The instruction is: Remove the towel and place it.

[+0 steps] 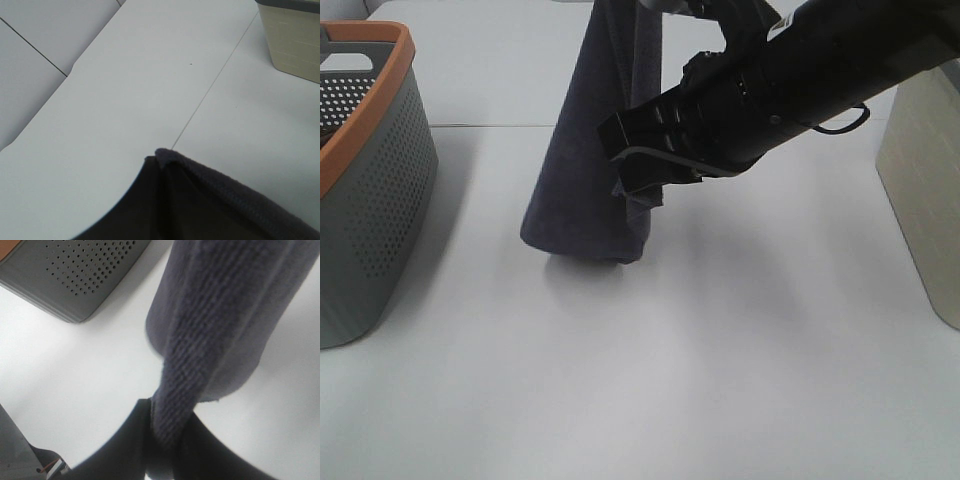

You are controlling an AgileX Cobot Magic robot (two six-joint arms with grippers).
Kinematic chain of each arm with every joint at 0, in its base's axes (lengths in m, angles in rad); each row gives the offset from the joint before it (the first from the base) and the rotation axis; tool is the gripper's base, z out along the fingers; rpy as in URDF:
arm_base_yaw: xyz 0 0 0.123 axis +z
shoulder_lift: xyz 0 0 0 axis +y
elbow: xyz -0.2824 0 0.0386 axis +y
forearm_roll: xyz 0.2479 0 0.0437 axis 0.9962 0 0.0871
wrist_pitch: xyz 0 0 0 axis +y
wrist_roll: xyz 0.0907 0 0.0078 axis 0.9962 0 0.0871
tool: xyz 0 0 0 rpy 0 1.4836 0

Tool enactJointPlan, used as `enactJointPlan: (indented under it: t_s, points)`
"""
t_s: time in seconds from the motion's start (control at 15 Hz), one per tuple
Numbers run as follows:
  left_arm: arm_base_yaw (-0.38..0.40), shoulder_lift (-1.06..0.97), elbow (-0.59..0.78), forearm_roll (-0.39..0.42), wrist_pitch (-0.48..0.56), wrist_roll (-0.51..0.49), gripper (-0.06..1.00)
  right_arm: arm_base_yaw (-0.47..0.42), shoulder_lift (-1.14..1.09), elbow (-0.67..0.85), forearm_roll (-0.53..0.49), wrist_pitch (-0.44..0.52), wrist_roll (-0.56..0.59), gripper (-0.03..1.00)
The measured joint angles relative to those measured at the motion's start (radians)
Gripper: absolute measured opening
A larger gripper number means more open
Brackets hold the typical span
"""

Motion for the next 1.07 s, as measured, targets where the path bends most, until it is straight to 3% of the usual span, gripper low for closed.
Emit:
enactJointPlan:
  t_s: [0.4,0.53,0.8,1.07]
  points:
    - [0.0,0.0,0.0,-0.006,0.001,0.0,0.0,0.0,-0.001,0.0,-0.075,0.038,0.016,0.0]
    - [0.0,0.0,0.0,-0.006,0.014,0.004,0.0,0.0,-0.002,-0.021,-0.147,0.095,0.049,0.0]
    - [0.0,0.0,0.0,0.007,0.047,0.035,0.0,0.0,-0.003,-0.143,-0.462,0.236,0.231,0.0]
    - [0.0,0.013,0.0,0.159,0.078,-0.001,0.0,0.0,-0.007,-0.222,-0.812,0.333,0.401,0.0]
